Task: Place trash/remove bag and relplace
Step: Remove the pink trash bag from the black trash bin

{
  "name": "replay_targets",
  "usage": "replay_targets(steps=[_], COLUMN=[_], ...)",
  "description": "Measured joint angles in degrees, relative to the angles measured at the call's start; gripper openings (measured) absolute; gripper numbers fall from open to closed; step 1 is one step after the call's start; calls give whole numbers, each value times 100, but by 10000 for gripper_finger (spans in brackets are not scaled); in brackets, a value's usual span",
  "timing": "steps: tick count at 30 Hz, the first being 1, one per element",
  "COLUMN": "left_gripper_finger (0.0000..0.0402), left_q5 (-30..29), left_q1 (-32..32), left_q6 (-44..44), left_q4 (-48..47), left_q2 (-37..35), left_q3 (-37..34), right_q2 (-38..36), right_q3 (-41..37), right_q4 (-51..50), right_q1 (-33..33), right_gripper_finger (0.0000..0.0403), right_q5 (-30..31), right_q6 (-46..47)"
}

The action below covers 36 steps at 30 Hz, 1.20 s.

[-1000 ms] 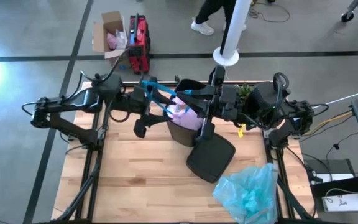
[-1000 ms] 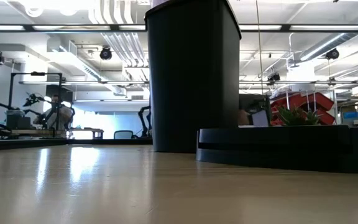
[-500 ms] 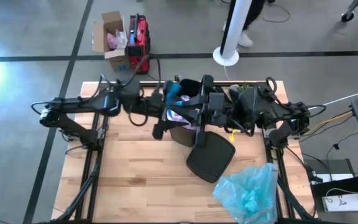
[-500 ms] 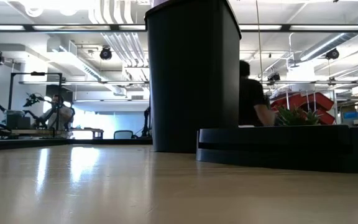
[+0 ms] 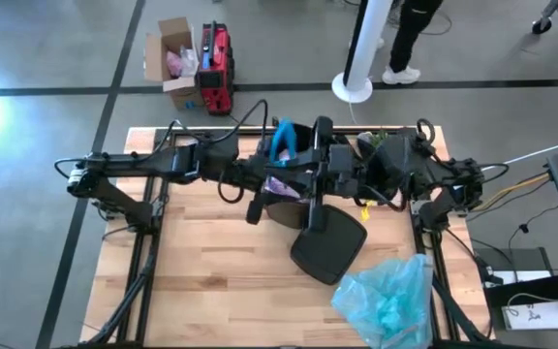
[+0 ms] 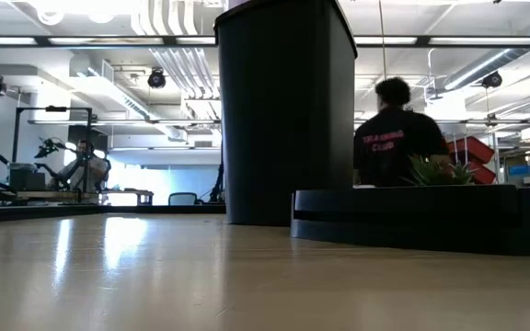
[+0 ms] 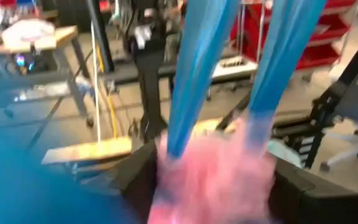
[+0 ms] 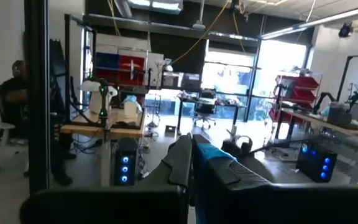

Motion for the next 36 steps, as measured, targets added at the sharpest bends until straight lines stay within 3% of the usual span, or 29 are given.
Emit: replay_targets(steps=[5, 15, 19, 23, 27, 32, 36], left_gripper_finger=[136, 66, 14, 7, 2, 1, 1], left_q5=[-234, -475, -618, -718, -777, -1041, -1081], left_q1=[2, 7, 7, 7, 7, 7, 7], left_q6=[43, 5, 38, 12, -19, -23, -23], left_q4=[-229, 354, 458, 773, 1032, 1000, 1039], left_q2=[-26, -419, -543, -783, -1046, -1262, -1524], left_q3=[0, 90, 90, 90, 92, 92, 92], right_q2=[-13, -17, -17, -17, -17, -17, -17], right_q3=[119, 147, 147, 147, 147, 147, 147], right_q4=[16, 40, 324, 679, 953, 874, 247], right_q1=[0, 2, 2, 2, 2, 0, 1], right_gripper_finger=[2, 2, 2, 13, 66, 173, 256], right_q5=[-1, -30, -15, -13, -3, 0, 2], right_q6=[-40, -80, -91, -208, -189, 80, 366])
